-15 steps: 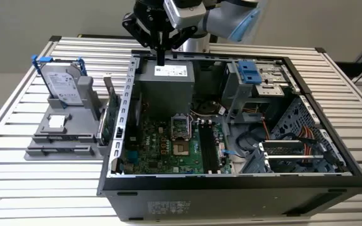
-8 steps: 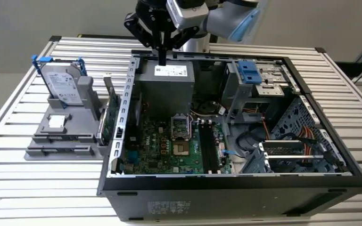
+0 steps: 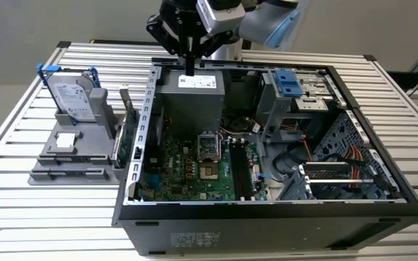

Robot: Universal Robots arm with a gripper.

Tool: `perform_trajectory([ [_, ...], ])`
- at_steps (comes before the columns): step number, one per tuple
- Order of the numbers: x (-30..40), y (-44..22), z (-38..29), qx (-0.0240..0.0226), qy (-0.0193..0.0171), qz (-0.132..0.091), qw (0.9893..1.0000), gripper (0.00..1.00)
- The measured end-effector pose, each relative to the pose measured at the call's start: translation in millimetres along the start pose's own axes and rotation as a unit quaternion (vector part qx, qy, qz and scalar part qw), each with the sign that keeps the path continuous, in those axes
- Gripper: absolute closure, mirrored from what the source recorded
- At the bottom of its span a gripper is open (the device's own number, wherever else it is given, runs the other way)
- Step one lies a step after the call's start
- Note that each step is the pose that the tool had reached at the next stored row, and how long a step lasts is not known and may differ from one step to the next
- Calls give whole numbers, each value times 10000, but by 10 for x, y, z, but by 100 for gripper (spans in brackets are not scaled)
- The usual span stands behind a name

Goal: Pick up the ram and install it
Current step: 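Reach for the ram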

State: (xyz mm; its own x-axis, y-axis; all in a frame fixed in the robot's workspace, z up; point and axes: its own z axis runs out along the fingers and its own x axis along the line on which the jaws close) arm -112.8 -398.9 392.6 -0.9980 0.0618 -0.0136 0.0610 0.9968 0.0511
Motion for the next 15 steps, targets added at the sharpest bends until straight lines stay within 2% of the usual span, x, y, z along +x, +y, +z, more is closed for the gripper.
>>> perform_trajectory([
  [6,-16,1,0,1,10,-8,10000,100],
  [15,38,-2,0,0,10,-9,10000,100],
])
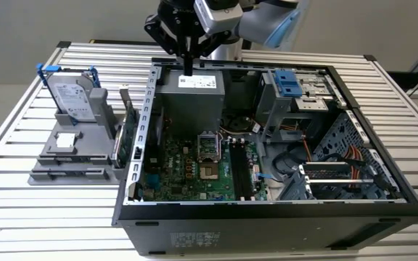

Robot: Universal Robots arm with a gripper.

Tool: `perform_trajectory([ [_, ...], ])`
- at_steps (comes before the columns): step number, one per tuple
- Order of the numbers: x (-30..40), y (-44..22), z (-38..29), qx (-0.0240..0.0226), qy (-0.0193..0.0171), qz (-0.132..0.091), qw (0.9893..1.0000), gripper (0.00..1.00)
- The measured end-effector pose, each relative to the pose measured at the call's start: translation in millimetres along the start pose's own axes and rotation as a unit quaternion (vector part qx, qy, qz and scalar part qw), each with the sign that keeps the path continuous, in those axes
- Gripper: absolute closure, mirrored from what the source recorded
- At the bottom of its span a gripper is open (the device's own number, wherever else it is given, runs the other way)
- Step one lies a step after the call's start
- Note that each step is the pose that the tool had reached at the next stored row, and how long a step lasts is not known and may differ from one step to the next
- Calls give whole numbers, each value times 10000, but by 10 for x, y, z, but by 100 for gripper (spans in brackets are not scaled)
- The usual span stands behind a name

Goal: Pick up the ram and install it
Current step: 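Reach for the ram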

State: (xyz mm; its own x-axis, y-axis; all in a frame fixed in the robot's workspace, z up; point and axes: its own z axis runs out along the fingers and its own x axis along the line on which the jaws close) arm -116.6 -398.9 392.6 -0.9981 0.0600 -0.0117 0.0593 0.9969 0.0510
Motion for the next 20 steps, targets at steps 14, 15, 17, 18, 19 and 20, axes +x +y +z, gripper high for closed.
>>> perform_trajectory([
  [14,50,-3,-1,0,0,0,10000,100],
  [15,52,-3,-1,0,0,0,10000,100],
  [17,56,-3,-1,0,0,0,10000,100],
  [18,58,-3,-1,0,0,-1,10000,100],
  [19,60,-3,-1,0,0,-1,10000,100],
  [20,62,-4,-1,0,0,0,10000,100],
])
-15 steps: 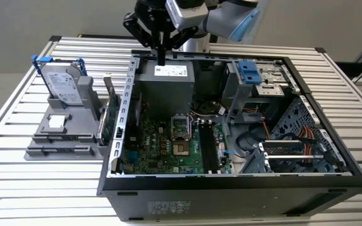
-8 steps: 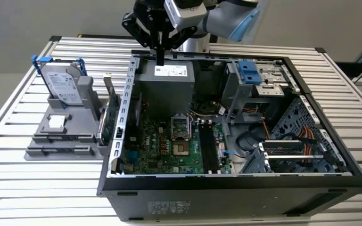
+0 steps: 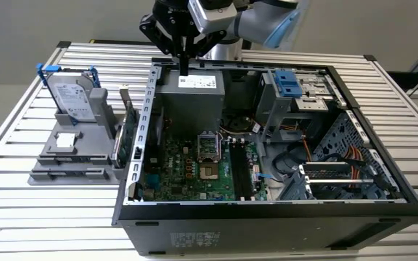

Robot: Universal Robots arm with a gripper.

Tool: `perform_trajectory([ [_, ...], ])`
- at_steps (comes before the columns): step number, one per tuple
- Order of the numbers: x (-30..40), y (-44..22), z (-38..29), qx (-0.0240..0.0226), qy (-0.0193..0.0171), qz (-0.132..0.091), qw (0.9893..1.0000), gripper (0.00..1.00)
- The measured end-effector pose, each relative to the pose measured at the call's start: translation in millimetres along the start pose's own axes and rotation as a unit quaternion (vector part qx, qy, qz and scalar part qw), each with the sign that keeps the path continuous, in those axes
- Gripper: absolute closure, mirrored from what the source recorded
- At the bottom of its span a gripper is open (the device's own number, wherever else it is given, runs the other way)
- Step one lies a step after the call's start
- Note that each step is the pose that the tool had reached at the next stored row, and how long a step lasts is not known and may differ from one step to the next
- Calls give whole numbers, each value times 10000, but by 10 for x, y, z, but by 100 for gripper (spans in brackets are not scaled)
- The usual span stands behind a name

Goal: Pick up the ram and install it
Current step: 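Reach for the ram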

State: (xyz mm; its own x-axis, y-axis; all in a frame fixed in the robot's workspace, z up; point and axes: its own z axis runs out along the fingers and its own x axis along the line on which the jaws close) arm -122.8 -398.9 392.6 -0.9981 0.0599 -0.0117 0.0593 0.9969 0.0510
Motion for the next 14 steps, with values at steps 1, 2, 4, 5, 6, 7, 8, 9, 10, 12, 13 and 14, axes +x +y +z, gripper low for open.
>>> perform_trajectory([
  [1,2,0,0,0,0,0,10000,100],
  [2,10,-1,0,0,0,0,10000,100],
  [4,17,-1,0,0,0,0,10000,100],
  [5,19,-1,0,0,0,0,10000,100],
  [6,21,-1,0,0,0,0,10000,100],
  [7,22,-1,0,0,0,0,10000,100],
  [8,28,-2,0,0,0,0,10000,100],
  [9,32,-2,0,0,0,0,10000,100],
  [10,33,-2,0,0,0,0,10000,100],
  [12,37,-2,0,0,0,0,10000,100],
  [13,43,-3,0,0,0,1,10000,100],
  [14,50,-3,0,0,0,0,10000,100],
])
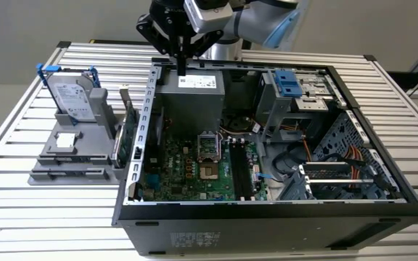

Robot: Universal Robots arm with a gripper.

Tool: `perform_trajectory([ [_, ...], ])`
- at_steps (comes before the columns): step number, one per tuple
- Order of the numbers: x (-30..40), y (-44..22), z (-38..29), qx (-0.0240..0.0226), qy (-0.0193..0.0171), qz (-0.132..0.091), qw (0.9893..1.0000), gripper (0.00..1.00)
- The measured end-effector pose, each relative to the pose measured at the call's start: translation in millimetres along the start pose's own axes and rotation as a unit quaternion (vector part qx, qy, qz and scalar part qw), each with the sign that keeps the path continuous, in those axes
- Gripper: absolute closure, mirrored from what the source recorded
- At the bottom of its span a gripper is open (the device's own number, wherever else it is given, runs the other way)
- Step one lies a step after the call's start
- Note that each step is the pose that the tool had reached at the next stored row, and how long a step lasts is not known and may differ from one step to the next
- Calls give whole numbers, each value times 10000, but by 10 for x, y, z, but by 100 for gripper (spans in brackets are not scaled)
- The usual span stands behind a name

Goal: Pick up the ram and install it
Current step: 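Reach for the ram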

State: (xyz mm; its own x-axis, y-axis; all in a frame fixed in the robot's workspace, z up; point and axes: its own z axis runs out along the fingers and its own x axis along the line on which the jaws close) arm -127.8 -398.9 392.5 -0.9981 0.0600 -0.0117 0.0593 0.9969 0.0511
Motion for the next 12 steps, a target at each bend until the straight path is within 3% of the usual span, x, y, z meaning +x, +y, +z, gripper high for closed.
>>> perform_trajectory([
  [12,95,-5,-1,0,0,0,10000,100],
])
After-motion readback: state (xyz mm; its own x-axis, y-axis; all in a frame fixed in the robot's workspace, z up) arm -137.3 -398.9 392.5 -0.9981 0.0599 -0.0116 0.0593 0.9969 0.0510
